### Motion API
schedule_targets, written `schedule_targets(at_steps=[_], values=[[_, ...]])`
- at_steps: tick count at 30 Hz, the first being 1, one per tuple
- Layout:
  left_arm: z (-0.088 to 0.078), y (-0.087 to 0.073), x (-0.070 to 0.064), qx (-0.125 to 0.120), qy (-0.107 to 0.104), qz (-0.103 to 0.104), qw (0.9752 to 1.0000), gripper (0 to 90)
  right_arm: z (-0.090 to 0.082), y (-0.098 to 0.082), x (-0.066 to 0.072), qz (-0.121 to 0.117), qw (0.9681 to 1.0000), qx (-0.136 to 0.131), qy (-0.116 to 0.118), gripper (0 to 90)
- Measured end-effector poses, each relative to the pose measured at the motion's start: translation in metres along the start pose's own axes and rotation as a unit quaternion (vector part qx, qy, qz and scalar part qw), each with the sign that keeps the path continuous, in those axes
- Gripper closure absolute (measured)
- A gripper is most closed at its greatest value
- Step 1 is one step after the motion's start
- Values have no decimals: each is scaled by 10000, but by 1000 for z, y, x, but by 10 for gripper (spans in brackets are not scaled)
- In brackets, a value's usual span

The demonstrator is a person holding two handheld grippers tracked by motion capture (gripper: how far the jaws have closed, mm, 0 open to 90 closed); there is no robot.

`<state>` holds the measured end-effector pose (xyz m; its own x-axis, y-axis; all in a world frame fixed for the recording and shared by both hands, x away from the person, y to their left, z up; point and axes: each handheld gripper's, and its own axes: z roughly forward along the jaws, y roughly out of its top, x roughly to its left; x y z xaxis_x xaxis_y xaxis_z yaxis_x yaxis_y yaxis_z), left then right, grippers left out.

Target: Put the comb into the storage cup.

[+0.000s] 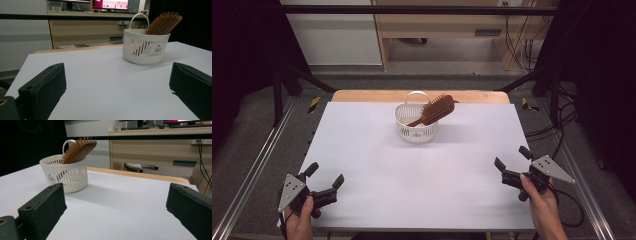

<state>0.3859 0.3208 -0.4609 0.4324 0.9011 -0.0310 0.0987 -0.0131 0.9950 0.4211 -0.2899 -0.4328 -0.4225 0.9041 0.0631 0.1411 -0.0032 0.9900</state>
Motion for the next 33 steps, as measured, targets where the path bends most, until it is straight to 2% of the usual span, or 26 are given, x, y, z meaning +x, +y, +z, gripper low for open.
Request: schedule_targets(at_steps=[13,33], values=[[1,0,-3,17,-50,55,10000,9,-4,-19,8,-91,9997,90,218,27],[2,0,-5,15,-137,100,9999,9,-3,-34,21,-144,9982,194,550,28]])
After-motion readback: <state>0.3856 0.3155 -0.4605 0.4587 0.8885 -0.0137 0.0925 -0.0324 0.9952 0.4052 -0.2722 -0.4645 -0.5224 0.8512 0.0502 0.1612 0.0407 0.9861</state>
